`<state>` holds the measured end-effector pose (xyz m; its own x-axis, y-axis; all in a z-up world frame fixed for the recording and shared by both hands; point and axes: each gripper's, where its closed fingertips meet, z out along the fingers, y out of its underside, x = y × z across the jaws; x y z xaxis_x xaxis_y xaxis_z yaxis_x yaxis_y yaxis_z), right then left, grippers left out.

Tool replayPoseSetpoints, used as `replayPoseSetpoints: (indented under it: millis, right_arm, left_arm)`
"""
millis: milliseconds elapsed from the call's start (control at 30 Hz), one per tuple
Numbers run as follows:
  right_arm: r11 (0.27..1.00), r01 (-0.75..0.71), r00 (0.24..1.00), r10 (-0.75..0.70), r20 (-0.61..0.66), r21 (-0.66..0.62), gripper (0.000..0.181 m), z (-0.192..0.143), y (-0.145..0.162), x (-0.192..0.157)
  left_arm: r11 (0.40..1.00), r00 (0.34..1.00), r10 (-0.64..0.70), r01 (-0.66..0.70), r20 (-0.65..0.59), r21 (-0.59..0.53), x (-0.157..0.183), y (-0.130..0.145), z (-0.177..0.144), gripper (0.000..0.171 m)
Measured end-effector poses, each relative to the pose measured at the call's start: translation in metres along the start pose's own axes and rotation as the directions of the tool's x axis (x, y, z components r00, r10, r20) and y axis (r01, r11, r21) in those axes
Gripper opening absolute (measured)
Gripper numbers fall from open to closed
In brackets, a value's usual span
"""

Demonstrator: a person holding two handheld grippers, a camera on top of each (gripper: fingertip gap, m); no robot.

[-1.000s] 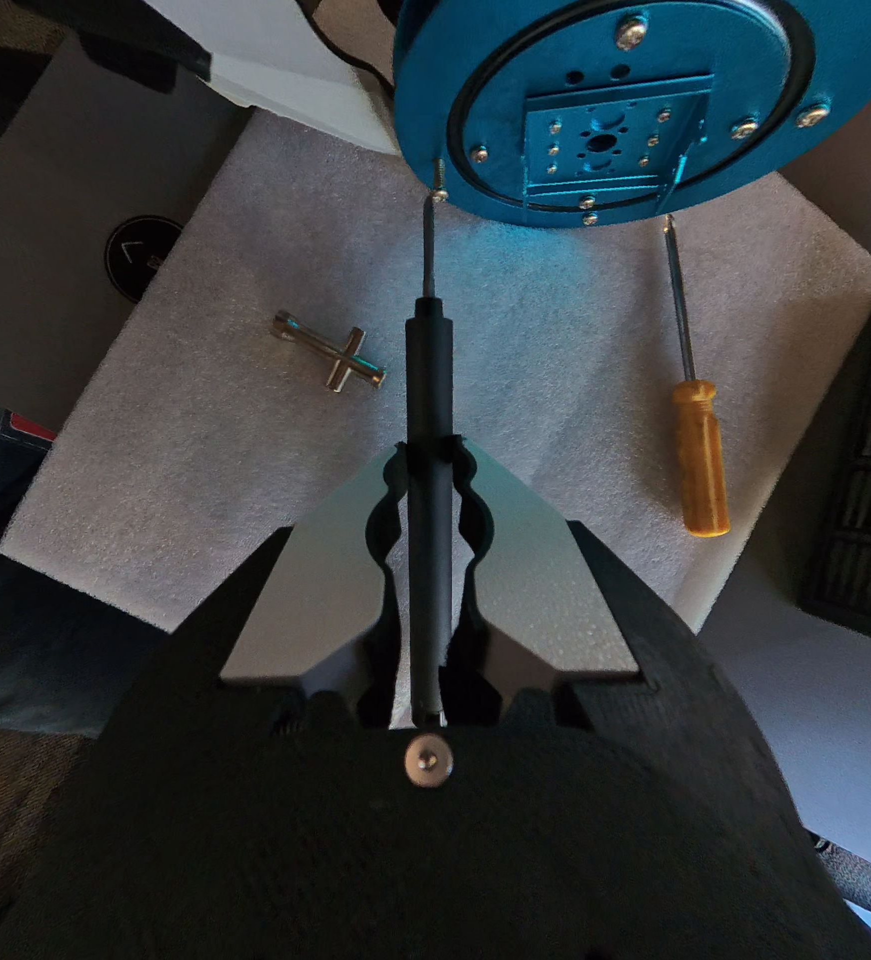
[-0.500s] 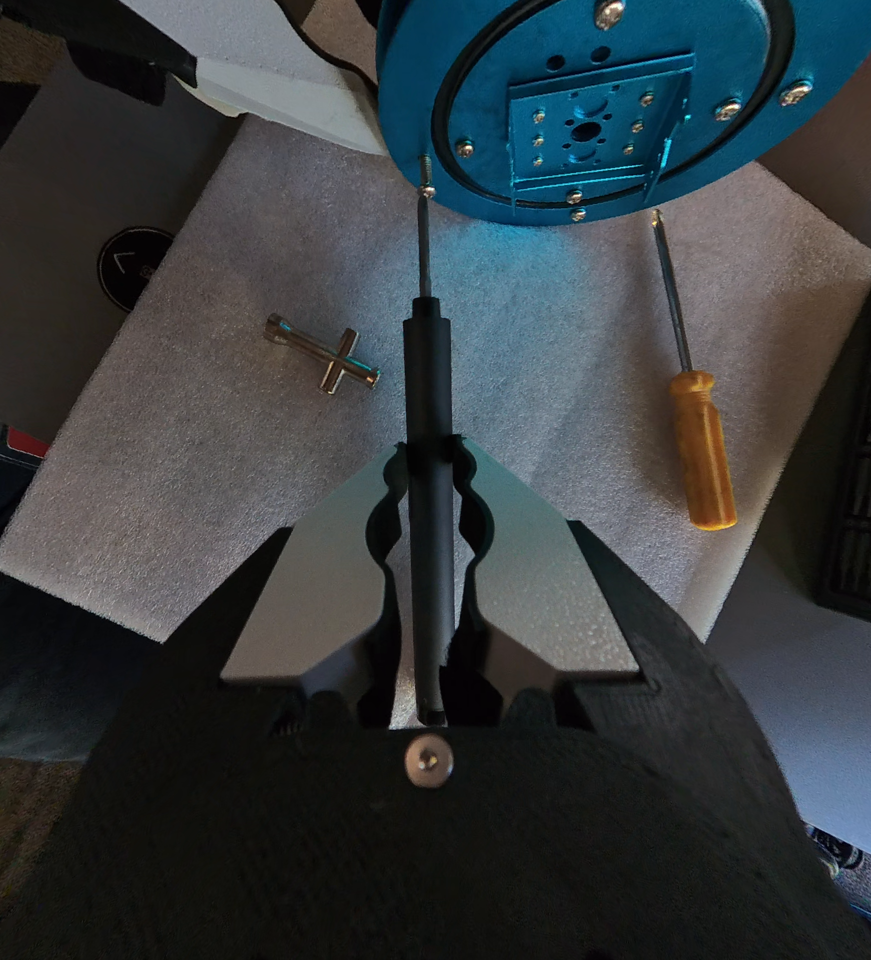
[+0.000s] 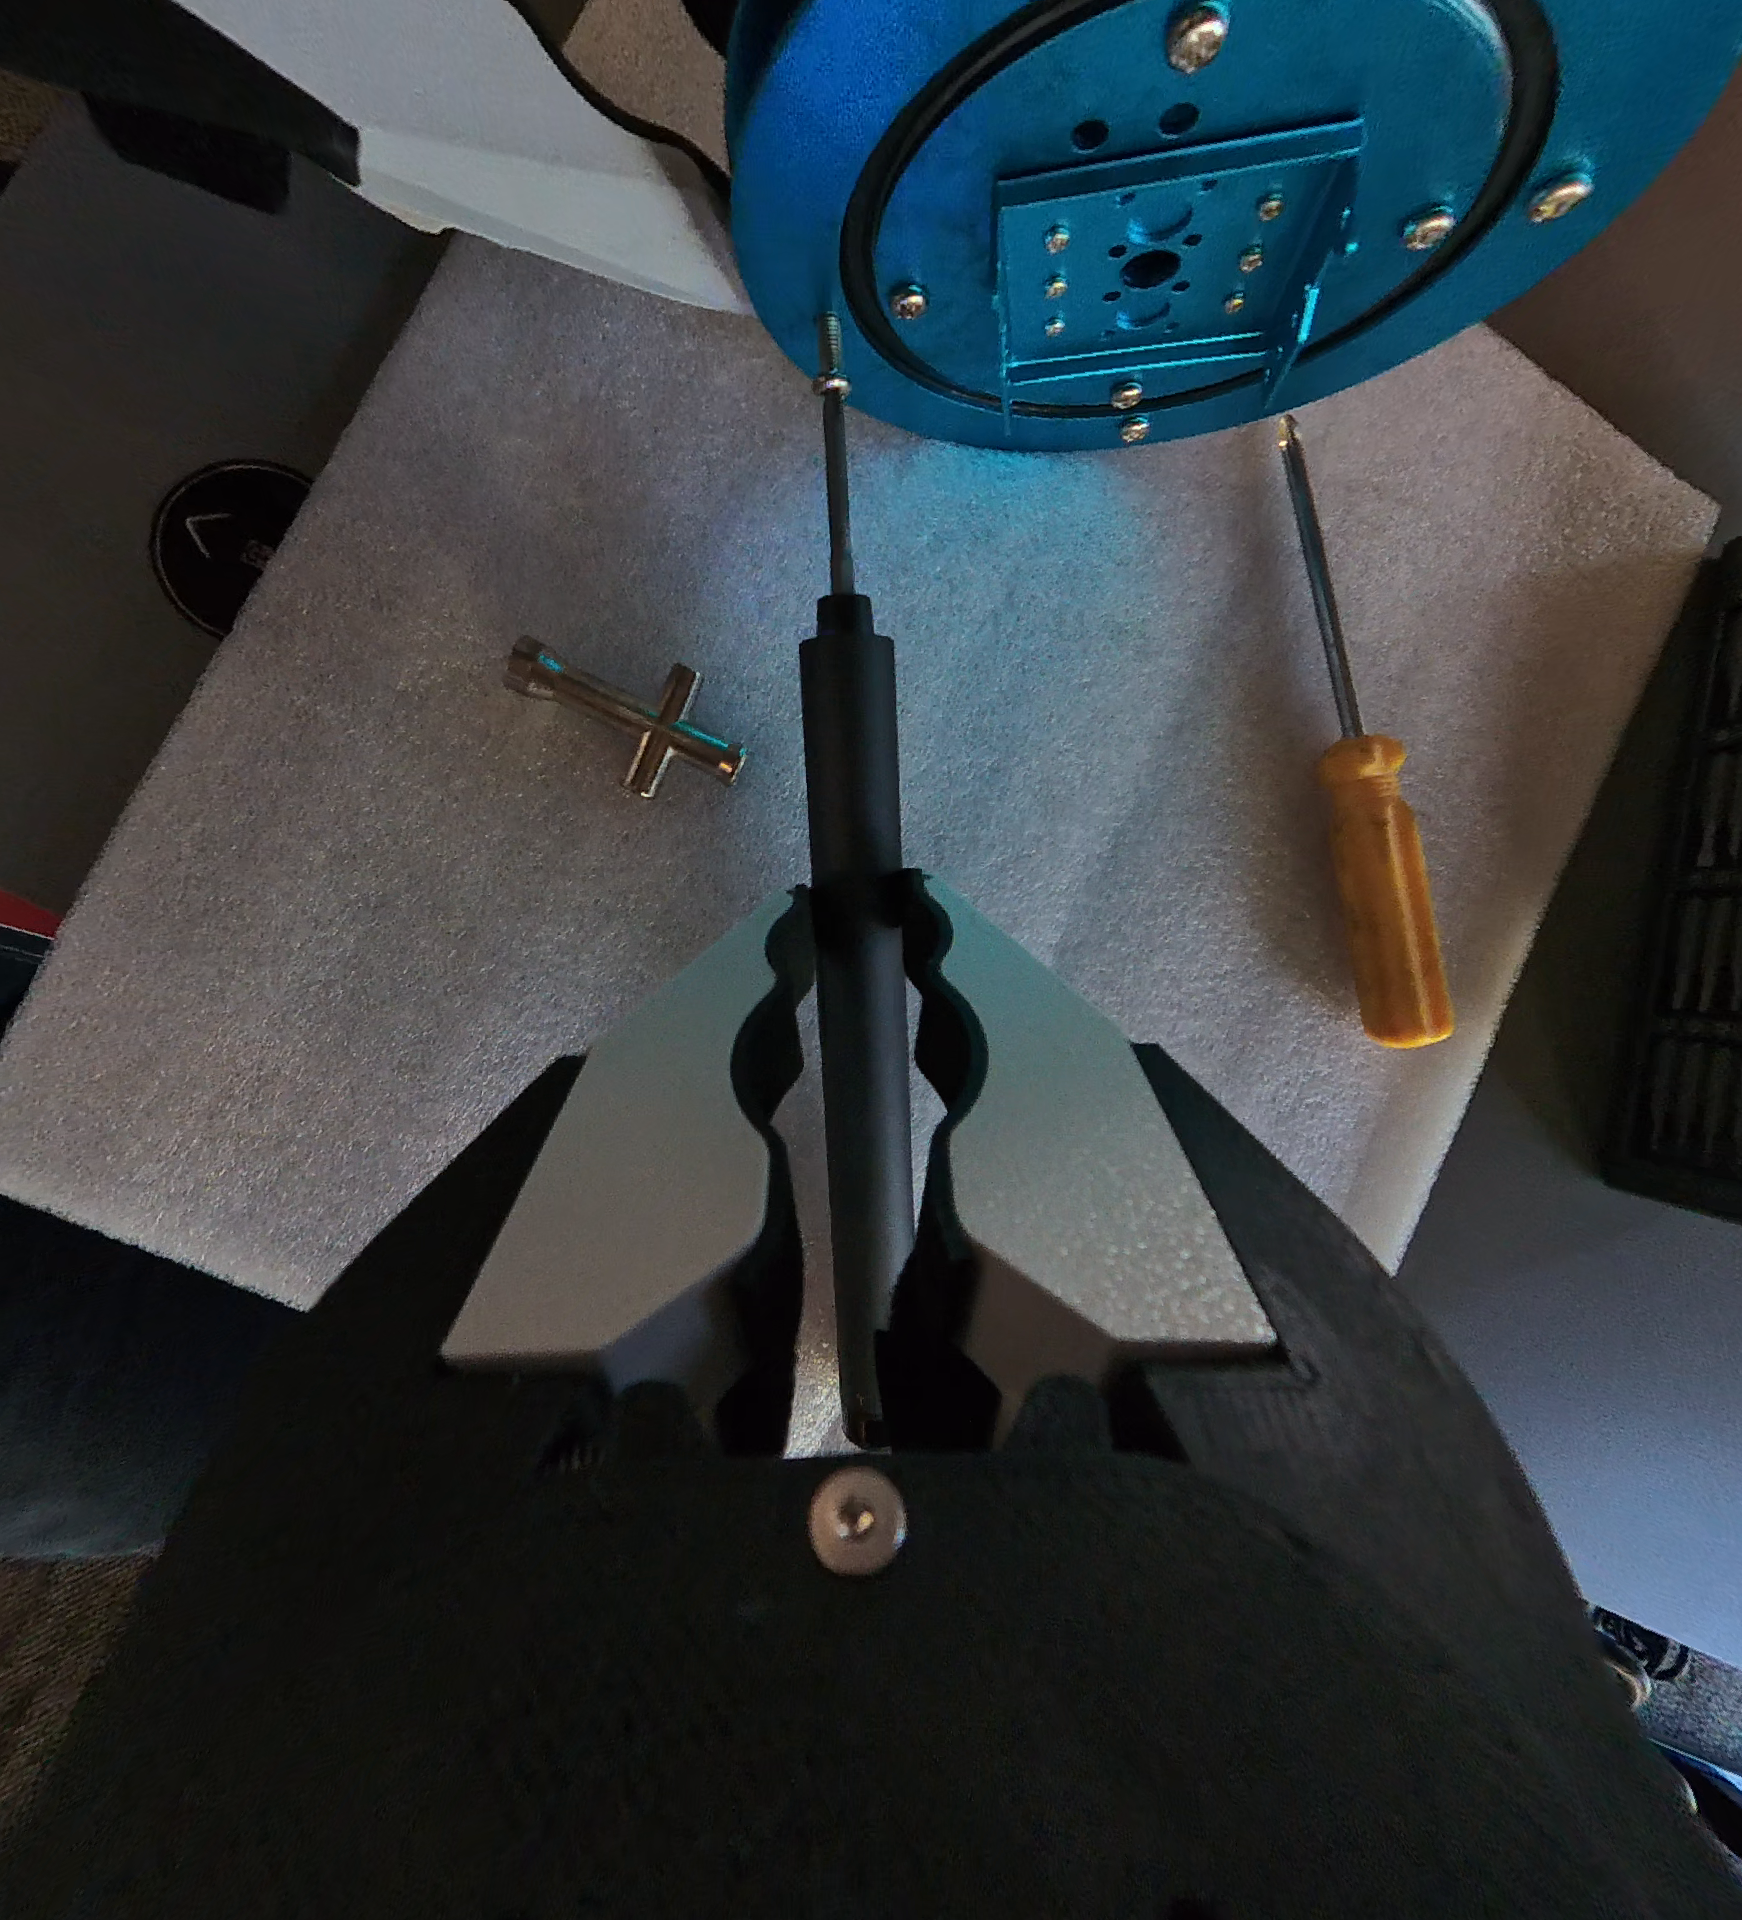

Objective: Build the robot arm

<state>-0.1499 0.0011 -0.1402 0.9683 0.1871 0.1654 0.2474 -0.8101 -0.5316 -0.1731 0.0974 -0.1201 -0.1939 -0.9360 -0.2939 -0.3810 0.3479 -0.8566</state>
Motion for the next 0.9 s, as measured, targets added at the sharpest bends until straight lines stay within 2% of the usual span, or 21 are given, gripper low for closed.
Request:
replayPoseSetpoints:
  millis: [567, 600, 700, 800, 867, 900]
  right_arm:
    - [0.998, -0.048, 0.999, 0.048, -0.001, 0.039, 0.016, 0.002, 0.001, -0.002]
    - [0.998, -0.054, 0.999, 0.054, 0.005, 0.045, 0.016, 0.002, 0.000, -0.003]
    - [0.991, -0.076, 0.997, 0.073, 0.031, 0.108, 0.016, -0.003, -0.015, -0.007]
    - [0.999, -0.037, 0.999, 0.037, -0.009, 0.015, 0.016, 0.000, -0.005, -0.003]
    - [0.996, 0.000, 1.000, 0.003, 0.027, -0.090, 0.016, 0.007, 0.011, -0.008]
    - [0.996, 0.007, 1.000, -0.005, 0.025, -0.089, 0.015, 0.008, 0.010, -0.007]
  left_arm:
    - [0.999, 0.999, 0.041, -0.041, 0.016, -0.005, 0.002, 0.000, 0.001, 0.017]
    - [0.999, 0.999, 0.046, -0.046, -0.007, -0.003, 0.005, 0.001, 0.001, 0.003]
    - [0.999, 0.999, 0.039, -0.039, 0.009, 0.003, 0.003, 0.000, 0.000, 0.004]
    - [0.999, 0.999, 0.037, -0.037, 0.000, 0.002, 0.004, 0.000, 0.000, 0.007]
    - [0.998, 0.998, 0.055, -0.055, -0.023, -0.013, 0.009, 0.002, 0.001, 0.000]
    - [0.997, 0.998, 0.065, -0.066, -0.026, -0.031, 0.010, 0.005, 0.002, 0.000]
